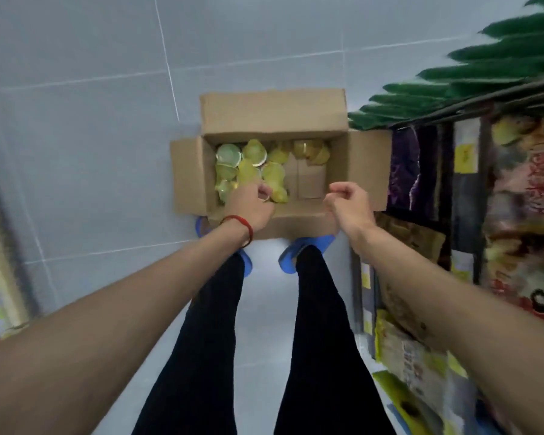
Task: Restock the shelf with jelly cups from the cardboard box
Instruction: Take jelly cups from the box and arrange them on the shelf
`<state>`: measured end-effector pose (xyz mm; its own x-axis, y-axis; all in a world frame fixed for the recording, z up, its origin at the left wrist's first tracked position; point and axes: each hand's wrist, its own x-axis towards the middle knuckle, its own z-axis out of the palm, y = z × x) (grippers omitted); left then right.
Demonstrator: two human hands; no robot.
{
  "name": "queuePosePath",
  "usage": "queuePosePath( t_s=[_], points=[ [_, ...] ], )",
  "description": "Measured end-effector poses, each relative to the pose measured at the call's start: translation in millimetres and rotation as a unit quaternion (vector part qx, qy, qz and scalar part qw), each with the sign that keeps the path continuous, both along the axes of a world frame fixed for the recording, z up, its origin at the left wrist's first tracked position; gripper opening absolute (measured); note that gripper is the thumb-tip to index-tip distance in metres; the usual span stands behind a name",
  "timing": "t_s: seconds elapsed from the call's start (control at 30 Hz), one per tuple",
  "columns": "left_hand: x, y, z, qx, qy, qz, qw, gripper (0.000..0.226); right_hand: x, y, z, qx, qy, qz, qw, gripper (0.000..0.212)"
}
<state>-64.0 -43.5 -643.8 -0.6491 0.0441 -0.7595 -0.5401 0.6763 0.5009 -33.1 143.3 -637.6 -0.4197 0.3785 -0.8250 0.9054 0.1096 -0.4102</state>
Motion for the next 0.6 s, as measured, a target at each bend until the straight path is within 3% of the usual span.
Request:
queuePosePath(
  t_s=[0.13,0.3,0.43,0.53,0.6],
  points=[
    [15,14,-104,-0.037,0.016,-0.078,0.996,0.046,-8,9,-108,-0.025,-0.035,-0.021,0.999,0.024],
    [16,51,-231,-0.046,0.059,-0.232,0.970,0.051,-17,25,-231,0.048,-0.029,0.032,0.998,0.055],
    [6,72,-306,-0.118,0.118,-0.439,0.883,0.047,-34,39,-295,0.093,0.000,0.106,0.990,0.076],
    [4,77,-343,-0.156,0.102,-0.579,0.794,0.047,-41,49,-339,0.133,0.030,0.136,0.981,0.088],
    [1,77,-362,-0.175,0.084,-0.628,0.754,0.044,-46,56,-360,0.150,0.045,0.177,0.972,0.092]
  ],
)
